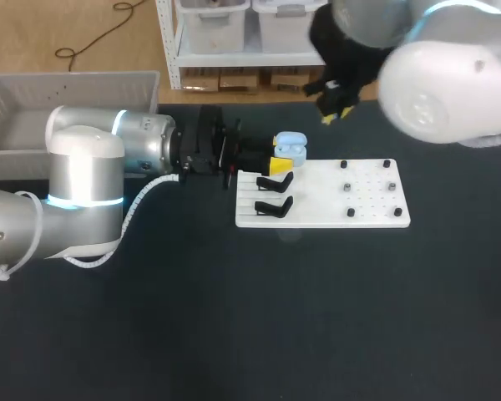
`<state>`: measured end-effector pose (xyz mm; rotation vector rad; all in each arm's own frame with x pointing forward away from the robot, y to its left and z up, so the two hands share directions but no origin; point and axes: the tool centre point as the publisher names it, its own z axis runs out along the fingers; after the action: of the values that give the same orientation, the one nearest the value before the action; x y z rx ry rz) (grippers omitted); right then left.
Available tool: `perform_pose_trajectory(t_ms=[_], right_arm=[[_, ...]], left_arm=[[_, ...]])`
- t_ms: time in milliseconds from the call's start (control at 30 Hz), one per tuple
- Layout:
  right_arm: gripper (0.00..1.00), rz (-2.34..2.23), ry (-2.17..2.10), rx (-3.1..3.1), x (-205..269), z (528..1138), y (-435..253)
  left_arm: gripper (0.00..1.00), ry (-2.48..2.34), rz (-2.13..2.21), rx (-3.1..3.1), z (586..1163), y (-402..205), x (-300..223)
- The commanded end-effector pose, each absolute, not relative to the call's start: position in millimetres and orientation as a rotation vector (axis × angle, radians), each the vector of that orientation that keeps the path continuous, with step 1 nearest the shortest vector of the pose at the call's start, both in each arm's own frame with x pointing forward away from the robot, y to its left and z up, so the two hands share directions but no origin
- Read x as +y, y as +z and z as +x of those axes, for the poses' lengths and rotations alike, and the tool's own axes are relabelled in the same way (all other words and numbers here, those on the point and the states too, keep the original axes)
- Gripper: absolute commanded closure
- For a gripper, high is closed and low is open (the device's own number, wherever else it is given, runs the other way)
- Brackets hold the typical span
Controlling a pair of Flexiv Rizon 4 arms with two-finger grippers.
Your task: Pick up each earbud case from the left stands, insert the matching earbuds, close the lid, and place the case in the box.
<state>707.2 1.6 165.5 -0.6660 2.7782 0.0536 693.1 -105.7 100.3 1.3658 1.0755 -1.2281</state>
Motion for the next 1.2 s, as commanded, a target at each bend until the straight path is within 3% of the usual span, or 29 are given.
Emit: perform_pose_trajectory(t_ms=[33, 1200], right_arm=[[1.0, -0.652, -0.034, 2.892, 25, 717, 165], [1.0, -0.648, -0.052, 2.912, 24, 711, 178]], left_arm=[[1.0, -1.226, 1.366, 1.077, 693, 100, -105], [1.0, -1.226, 1.366, 1.077, 693, 100, -105]])
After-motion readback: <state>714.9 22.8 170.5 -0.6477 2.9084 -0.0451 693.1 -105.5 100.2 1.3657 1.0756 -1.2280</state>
